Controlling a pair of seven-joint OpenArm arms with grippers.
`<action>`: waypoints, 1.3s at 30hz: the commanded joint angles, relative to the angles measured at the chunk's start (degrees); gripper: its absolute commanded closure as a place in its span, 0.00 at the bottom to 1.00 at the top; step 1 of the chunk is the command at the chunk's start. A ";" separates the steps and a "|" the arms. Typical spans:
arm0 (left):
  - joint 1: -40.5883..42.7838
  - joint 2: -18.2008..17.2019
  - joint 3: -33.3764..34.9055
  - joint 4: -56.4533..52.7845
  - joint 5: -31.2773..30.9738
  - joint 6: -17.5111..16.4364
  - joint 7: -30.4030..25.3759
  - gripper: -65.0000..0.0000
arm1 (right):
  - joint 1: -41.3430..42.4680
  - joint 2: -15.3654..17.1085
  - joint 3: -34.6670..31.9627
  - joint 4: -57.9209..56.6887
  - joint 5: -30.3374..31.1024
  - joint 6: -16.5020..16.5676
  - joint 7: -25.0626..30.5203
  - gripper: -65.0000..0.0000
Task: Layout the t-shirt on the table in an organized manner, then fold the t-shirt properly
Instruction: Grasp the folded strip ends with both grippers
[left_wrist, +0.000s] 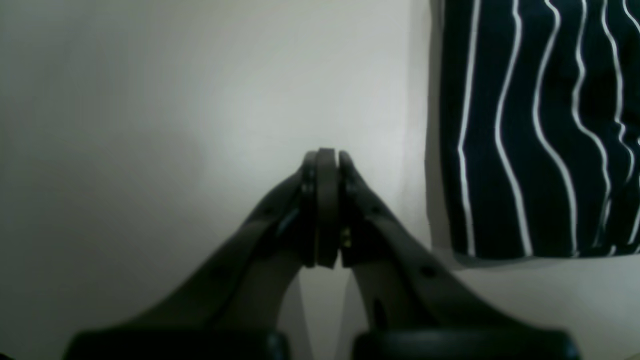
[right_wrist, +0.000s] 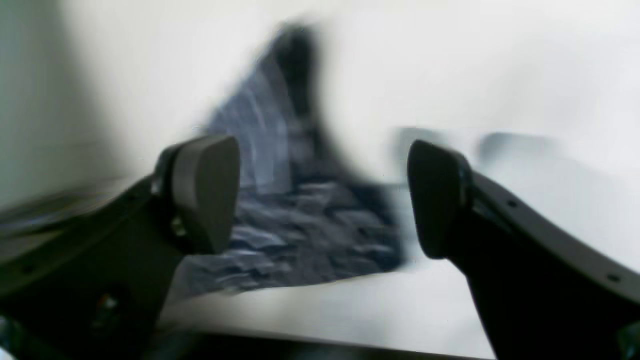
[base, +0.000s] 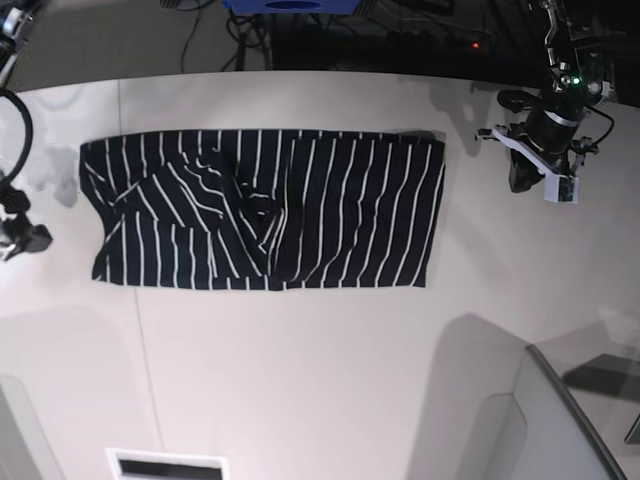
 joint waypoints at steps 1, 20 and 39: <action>-0.01 -0.66 -0.33 0.76 -0.48 -0.06 -1.37 1.00 | 0.77 1.04 -2.72 1.39 1.59 1.05 1.32 0.23; -5.37 -1.01 -0.06 -7.32 0.05 -0.06 -1.46 1.00 | 1.04 -1.42 -9.31 -12.58 -4.92 24.43 10.11 0.23; -16.98 -2.15 10.93 -27.37 6.64 -0.15 -6.74 1.00 | 3.06 -5.20 -16.43 -13.02 -4.92 24.52 13.80 0.23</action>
